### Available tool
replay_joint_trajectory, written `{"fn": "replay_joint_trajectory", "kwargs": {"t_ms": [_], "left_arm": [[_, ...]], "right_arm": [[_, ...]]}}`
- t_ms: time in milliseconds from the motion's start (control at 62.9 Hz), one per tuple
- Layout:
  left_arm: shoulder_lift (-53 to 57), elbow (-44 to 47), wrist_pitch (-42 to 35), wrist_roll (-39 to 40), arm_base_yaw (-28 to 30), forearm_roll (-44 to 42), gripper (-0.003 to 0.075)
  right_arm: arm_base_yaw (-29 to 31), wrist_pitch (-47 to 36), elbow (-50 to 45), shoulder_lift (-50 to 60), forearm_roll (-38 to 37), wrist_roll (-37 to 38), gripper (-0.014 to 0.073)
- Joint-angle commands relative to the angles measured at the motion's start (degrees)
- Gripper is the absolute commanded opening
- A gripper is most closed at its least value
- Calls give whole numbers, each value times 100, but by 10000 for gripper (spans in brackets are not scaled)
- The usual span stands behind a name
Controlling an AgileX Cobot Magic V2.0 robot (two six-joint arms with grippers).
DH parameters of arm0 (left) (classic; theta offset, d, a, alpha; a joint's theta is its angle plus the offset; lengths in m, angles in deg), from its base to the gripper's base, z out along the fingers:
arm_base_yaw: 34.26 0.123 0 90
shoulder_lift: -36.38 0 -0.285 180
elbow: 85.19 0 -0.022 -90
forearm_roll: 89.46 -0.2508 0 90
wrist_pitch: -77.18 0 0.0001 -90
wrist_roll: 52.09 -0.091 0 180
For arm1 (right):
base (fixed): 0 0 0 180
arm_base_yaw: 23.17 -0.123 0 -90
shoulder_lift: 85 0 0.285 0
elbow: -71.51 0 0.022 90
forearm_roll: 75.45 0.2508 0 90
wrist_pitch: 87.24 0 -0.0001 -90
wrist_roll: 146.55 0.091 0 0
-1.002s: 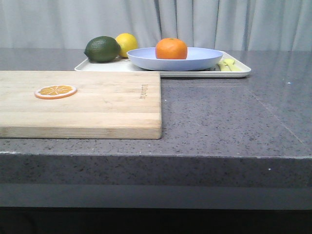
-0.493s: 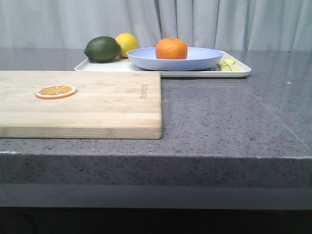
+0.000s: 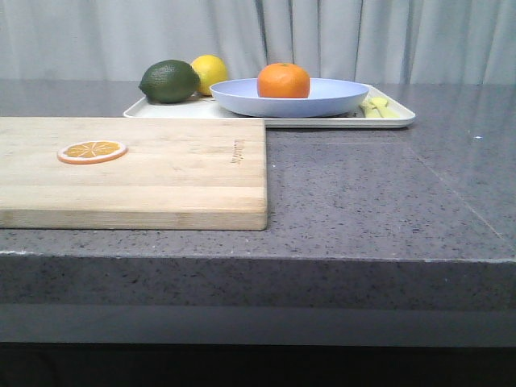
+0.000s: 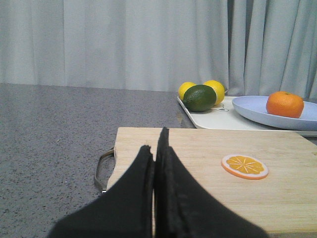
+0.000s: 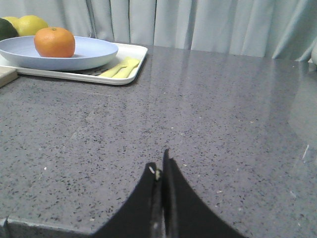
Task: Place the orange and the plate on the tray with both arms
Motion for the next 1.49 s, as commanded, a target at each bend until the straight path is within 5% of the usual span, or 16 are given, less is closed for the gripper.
{"fn": "replay_joint_trajectory", "kwargs": {"t_ms": [0,509,716,1479], "left_arm": [[104,154,-493,49,28,35,-20],[104,154,-493,49,28,35,-20],[104,154,-493,49,28,35,-20],[104,154,-493,49,28,35,-20]], "right_arm": [[15,-670,86,119,-22,-39,-66],[8,-815,86,119,-48,109,-66],[-99,-1050,86,123,-1156,1027,-66],[-69,-990,86,130,-1131,1688,-66]]}}
